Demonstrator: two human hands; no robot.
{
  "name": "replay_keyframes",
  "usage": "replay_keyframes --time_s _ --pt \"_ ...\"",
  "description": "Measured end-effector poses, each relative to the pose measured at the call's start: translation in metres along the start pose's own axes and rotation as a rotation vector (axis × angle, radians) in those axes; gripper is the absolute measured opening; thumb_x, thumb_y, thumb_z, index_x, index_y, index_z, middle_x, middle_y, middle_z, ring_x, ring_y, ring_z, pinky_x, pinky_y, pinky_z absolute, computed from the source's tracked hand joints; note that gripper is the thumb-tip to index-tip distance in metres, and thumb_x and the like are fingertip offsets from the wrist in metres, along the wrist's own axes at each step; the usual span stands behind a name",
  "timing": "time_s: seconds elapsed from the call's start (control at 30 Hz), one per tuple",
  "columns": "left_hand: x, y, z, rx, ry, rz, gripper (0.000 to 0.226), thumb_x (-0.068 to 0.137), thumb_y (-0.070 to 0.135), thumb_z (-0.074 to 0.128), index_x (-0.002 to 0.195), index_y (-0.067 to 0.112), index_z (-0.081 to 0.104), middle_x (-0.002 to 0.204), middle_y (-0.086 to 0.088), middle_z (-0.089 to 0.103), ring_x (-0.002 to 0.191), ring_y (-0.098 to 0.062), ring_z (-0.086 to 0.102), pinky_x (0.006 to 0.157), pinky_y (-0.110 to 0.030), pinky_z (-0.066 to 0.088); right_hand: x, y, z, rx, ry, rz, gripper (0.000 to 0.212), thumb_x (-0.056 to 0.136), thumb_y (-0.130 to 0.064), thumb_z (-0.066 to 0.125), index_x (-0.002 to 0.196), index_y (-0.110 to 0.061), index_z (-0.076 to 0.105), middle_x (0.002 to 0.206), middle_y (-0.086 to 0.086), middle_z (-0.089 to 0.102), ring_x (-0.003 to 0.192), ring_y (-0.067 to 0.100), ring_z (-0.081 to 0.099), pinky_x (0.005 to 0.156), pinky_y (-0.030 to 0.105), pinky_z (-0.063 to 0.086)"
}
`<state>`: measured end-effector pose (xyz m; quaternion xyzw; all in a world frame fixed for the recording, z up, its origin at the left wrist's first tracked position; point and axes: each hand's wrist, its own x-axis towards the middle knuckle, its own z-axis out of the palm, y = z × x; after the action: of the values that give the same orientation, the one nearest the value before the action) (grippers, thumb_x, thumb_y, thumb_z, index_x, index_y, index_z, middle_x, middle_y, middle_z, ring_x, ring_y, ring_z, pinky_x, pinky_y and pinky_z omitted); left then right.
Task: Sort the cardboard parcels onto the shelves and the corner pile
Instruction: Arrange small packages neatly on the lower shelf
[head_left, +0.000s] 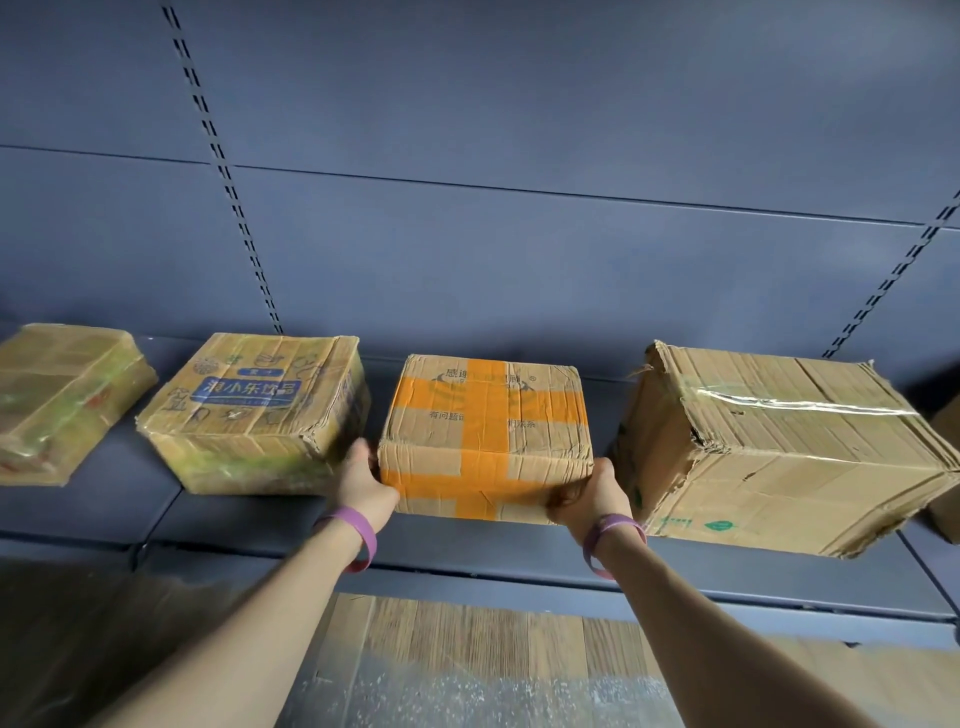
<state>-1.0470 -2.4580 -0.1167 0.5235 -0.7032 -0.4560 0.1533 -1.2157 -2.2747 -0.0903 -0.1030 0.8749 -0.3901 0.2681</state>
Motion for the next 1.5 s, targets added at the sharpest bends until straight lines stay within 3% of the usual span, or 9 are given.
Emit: replay_keyframes --time_s 0.13,0.27,0.43,0.57,0.8,1.0,1.27,1.4,1.5 --pt "-0.014 0.001 0.000 0.149 -0.058 -0.067 0.030 0.088 0.015 0.068 0.110 0.007 0.050 0.101 -0.013 0.063 0.086 -0.027 0.060 0.069 -0.034 0.046 -0.003 0.001 -0.002 -0.170 -0.029 0.047 0.066 0.082 -0.008 0.076 0.134 -0.004 0.036 0.116 0.012 0.055 0.106 0.029 0.055 0.092 0.035 0.047" --pt "-0.031 0.008 -0.009 0.399 -0.130 -0.126 0.030 0.095 0.031 0.060 0.112 0.007 0.053 0.104 -0.009 0.062 0.100 -0.032 0.063 0.075 -0.034 0.047 -0.020 -0.005 -0.012 -0.347 -0.083 0.089 0.057 0.089 -0.022 0.073 0.133 0.001 0.046 0.121 0.009 0.058 0.109 0.025 0.057 0.090 0.030 0.046" --pt "-0.050 0.029 -0.006 0.329 -0.514 -0.151 0.020 0.096 0.026 0.054 0.100 0.006 0.058 0.075 -0.005 0.061 0.051 -0.017 0.051 0.046 -0.022 0.039 -0.042 0.001 -0.021 -0.370 -0.132 0.103 0.051 0.091 -0.026 0.069 0.130 0.004 0.054 0.116 0.016 0.064 0.106 0.027 0.062 0.090 0.031 0.050" --pt "-0.074 0.063 0.015 0.165 -0.750 0.070 0.016 0.101 0.030 0.054 0.109 0.017 0.057 0.100 -0.003 0.066 0.080 -0.016 0.062 0.065 -0.026 0.051 -0.063 -0.003 -0.030 -0.285 -0.180 0.067 0.063 0.094 -0.026 0.065 0.146 -0.001 0.040 0.140 0.017 0.053 0.126 0.030 0.054 0.105 0.037 0.044" --pt "-0.104 0.118 0.051 -0.139 -0.703 0.302 0.047 0.097 0.033 0.058 0.142 0.021 0.046 0.141 -0.003 0.053 0.117 -0.023 0.058 0.098 -0.041 0.052 -0.087 -0.015 -0.058 -0.186 -0.036 -0.110 0.042 0.096 -0.020 0.060 0.129 0.005 0.055 0.102 0.008 0.054 0.090 0.019 0.046 0.071 0.024 0.039" --pt "-0.124 0.136 0.081 -0.131 -0.744 0.285 0.060 0.097 0.031 0.061 0.149 0.019 0.034 0.146 -0.006 0.050 0.127 -0.026 0.052 0.104 -0.038 0.046 -0.089 0.021 -0.105 -0.017 0.128 -0.121 0.032 0.090 -0.016 0.069 0.120 -0.009 0.059 0.115 0.007 0.064 0.103 0.020 0.060 0.093 0.040 0.052" --pt "-0.135 0.150 0.146 -0.013 -0.582 0.176 0.089 0.091 0.024 0.070 0.157 0.018 0.011 0.158 -0.011 0.029 0.141 -0.031 0.036 0.114 -0.043 0.036 -0.050 0.092 -0.186 -0.032 0.069 0.146 0.025 0.087 -0.021 0.074 0.084 -0.009 0.052 0.078 0.003 0.050 0.074 0.019 0.048 0.069 0.028 0.039" --pt "-0.145 0.157 0.178 0.060 -0.438 0.100 0.087 0.093 0.027 0.067 0.158 0.017 0.009 0.160 -0.010 0.028 0.143 -0.032 0.034 0.116 -0.044 0.031 -0.019 0.116 -0.232 0.034 0.234 0.239 0.078 0.079 -0.032 0.081 0.135 0.002 0.040 0.134 0.017 0.052 0.122 0.031 0.054 0.090 0.035 0.044" --pt "-0.158 0.157 0.198 0.029 -0.309 0.068 0.064 0.094 0.028 0.063 0.147 0.018 0.031 0.139 0.000 0.048 0.128 -0.030 0.049 0.109 -0.047 0.040 -0.003 0.130 -0.258 0.243 0.267 0.144 0.084 0.080 -0.013 0.080 0.143 -0.005 0.025 0.148 0.019 0.036 0.131 0.036 0.044 0.103 0.041 0.038"
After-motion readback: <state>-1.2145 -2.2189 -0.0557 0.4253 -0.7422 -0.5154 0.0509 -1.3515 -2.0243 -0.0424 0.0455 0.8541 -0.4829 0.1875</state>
